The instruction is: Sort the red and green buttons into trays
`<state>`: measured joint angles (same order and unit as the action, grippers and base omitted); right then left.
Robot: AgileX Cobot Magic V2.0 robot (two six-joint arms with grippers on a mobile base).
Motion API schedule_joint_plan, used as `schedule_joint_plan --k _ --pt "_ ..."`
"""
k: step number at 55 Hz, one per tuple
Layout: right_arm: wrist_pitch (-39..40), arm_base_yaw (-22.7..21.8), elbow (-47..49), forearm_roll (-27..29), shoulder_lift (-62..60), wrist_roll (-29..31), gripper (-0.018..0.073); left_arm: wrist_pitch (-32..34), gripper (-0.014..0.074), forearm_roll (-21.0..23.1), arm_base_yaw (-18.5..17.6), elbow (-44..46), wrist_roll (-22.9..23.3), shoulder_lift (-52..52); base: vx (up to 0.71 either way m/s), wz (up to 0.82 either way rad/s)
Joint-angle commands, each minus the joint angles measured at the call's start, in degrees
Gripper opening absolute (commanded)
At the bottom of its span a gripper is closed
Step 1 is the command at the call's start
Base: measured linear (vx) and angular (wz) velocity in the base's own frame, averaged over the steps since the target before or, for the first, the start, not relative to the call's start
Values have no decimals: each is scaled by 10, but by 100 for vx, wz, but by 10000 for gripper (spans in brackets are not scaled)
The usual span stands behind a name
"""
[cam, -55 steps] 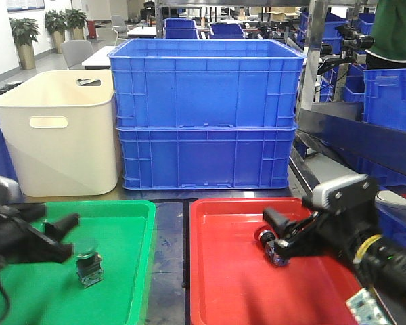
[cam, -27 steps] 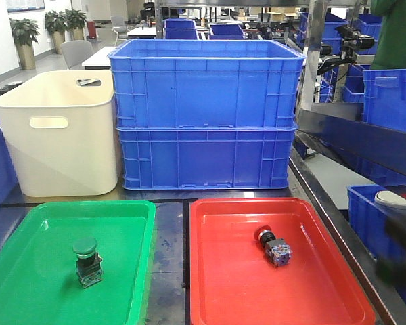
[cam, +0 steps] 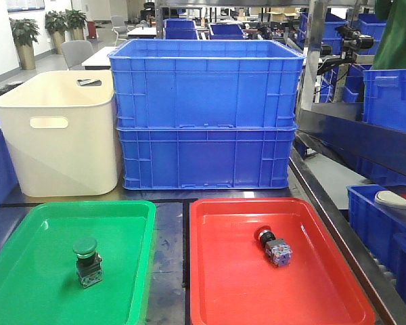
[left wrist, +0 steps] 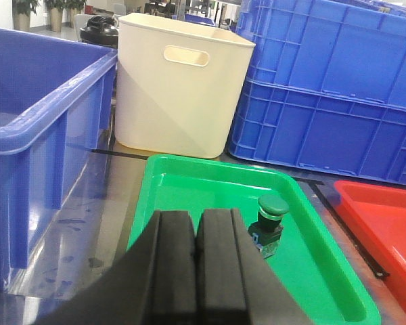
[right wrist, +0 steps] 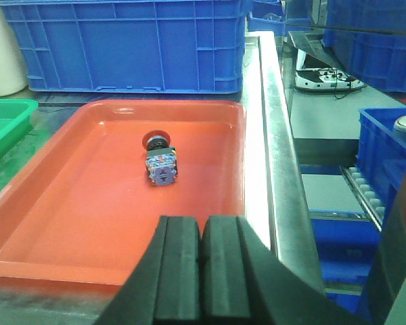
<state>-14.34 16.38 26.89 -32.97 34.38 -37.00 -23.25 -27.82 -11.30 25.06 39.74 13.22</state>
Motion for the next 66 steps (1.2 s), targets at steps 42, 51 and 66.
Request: schedule_joint_plan --k 42,51,66 --pt "31 0 16 -8 0 1 -8 271 -6 302 67 -255 -386 -149 0 0" --pt "31 0 16 -8 0 1 -8 209 -6 292 66 -252 -385 -141 0 0" --pt "31 0 16 -8 0 1 -8 204 -6 292 66 -252 -385 -141 0 0"
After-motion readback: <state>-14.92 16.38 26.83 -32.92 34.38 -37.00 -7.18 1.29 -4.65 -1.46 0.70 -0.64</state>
